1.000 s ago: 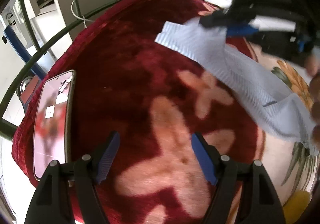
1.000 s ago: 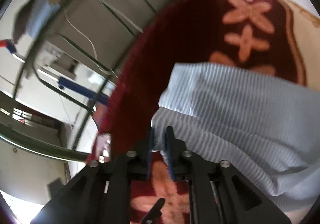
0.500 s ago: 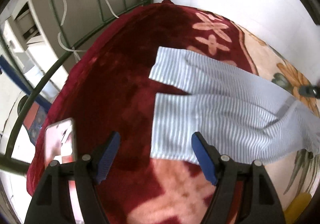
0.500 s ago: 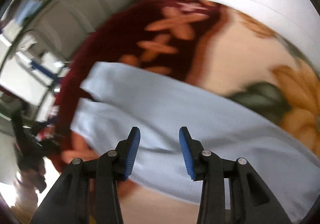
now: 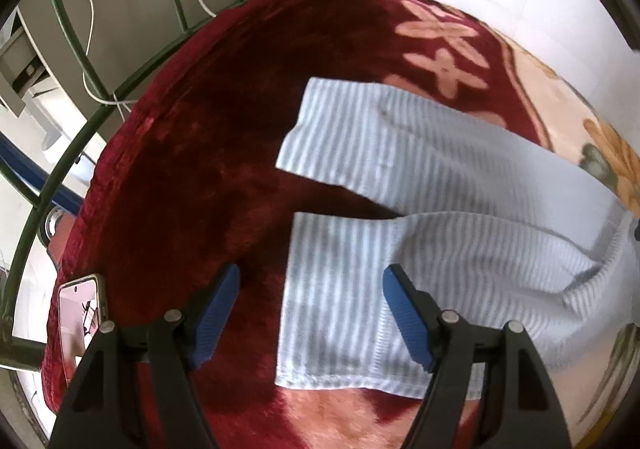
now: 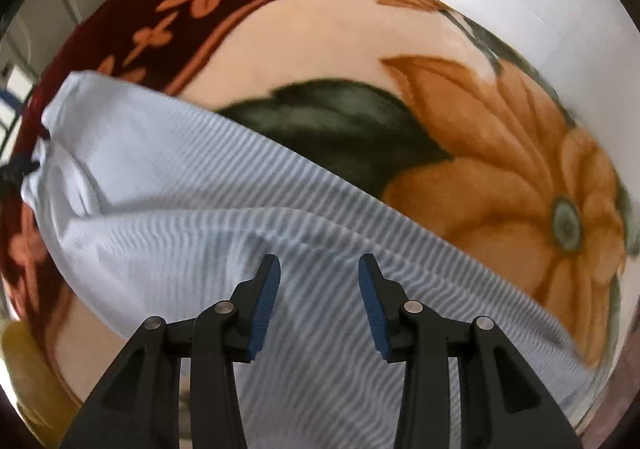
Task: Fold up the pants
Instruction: 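Open the right gripper and release the pants onto the blanket, then grasp the pants leg end with the left gripper while the right gripper grasps the waistband end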
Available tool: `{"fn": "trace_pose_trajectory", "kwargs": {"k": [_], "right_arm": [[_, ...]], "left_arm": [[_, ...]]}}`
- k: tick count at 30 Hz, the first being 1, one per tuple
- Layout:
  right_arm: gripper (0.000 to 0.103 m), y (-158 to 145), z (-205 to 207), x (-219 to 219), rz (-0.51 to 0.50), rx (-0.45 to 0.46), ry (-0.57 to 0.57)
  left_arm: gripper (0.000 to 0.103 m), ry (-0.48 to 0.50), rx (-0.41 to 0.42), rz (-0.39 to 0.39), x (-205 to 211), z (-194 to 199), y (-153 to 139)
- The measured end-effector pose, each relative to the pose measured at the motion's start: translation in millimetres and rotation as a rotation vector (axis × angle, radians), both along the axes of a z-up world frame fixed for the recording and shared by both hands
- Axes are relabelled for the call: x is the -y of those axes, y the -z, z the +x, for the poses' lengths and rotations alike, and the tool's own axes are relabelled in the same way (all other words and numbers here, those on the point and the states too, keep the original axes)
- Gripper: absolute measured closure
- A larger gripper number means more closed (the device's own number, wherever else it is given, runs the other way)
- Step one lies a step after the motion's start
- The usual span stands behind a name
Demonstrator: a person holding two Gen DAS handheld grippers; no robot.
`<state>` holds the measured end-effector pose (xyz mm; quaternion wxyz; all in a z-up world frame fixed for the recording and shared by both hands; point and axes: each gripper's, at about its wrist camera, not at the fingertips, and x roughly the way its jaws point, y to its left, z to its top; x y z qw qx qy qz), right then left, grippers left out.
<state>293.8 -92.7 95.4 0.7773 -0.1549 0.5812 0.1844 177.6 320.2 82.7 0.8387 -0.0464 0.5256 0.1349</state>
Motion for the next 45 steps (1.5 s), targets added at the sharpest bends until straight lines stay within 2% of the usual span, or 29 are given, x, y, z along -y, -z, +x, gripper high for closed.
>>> {"fn": "trace_pose_trajectory", "kwargs": {"k": [3, 8, 13, 14, 15, 16, 17, 18, 20, 22, 24, 30, 32, 35, 36, 37, 39, 45], "right_arm": [[0.061, 9.9, 6.6, 0.6, -0.022, 0.012, -0.003], [0.061, 20.5, 13.0, -0.7, -0.001, 0.013, 0.009], [0.061, 23.1, 15.2, 5.2, 0.039, 0.004, 0.036], [0.061, 23.5, 15.5, 6.6, 0.047, 0.001, 0.042], [0.061, 23.8, 16.1, 7.8, 0.054, -0.002, 0.05], [0.065, 23.8, 16.0, 8.4, 0.063, -0.001, 0.056], [0.068, 23.2, 14.6, 8.6, 0.079, -0.001, 0.053], [0.076, 22.8, 13.1, 8.3, 0.085, 0.004, 0.046], [0.093, 18.7, 6.8, 7.4, 0.103, 0.009, 0.027], [0.102, 8.0, -4.1, 12.7, 0.153, 0.02, 0.025], [0.102, -2.8, -10.6, 25.0, 0.242, 0.012, 0.043], [0.102, -41.9, -31.2, 47.8, 0.279, 0.129, 0.07], [0.102, -52.4, -35.5, 50.9, 0.281, 0.171, 0.065], [0.1, -48.9, -28.6, 47.7, 0.233, 0.152, 0.062], [0.092, -45.0, -24.1, 45.3, 0.205, 0.142, 0.068], [0.078, -38.4, -20.0, 42.6, 0.173, 0.128, 0.07], [0.062, -24.5, -13.9, 35.7, 0.121, 0.098, 0.048], [0.061, 5.1, 1.0, 6.1, 0.021, 0.028, -0.107]], "left_arm": [[0.025, -0.008, 0.011, -0.025, -4.0, -0.4, 4.2], [0.025, 0.001, 0.026, -0.132, -3.6, 1.1, 6.0], [0.026, 0.014, 0.019, -0.104, 6.3, 6.9, 9.7], [0.032, 0.013, 0.023, -0.109, 6.9, 7.8, 10.3], [0.048, 0.018, 0.029, -0.12, 7.6, 7.5, 10.3], [0.058, 0.025, 0.033, -0.131, 8.2, 7.9, 10.7], [0.075, 0.038, 0.04, -0.173, 9.0, 7.7, 11.4], [0.086, 0.041, 0.047, -0.202, 9.8, 7.2, 11.6], [0.091, 0.043, 0.067, -0.212, 13.1, 5.1, 9.3], [0.092, 0.047, 0.089, -0.205, 15.3, 0.7, 3.6], [0.093, 0.052, 0.122, -0.196, 15.7, -6.6, -7.1], [0.093, 0.051, 0.223, -0.179, 11.6, -28.1, -46.1], [0.093, 0.049, 0.256, -0.177, 10.1, -30.7, -58.7], [0.093, 0.051, 0.274, -0.159, 9.6, -30.9, -71.5], [0.093, 0.051, 0.276, -0.154, 9.7, -30.7, -73.5], [0.093, 0.049, 0.276, -0.151, 9.7, -30.9, -74.3], [0.093, 0.041, 0.276, -0.146, 9.3, -33.0, -74.4], [0.093, 0.035, 0.245, -0.137, 8.0, -35.1, -61.2]]}}
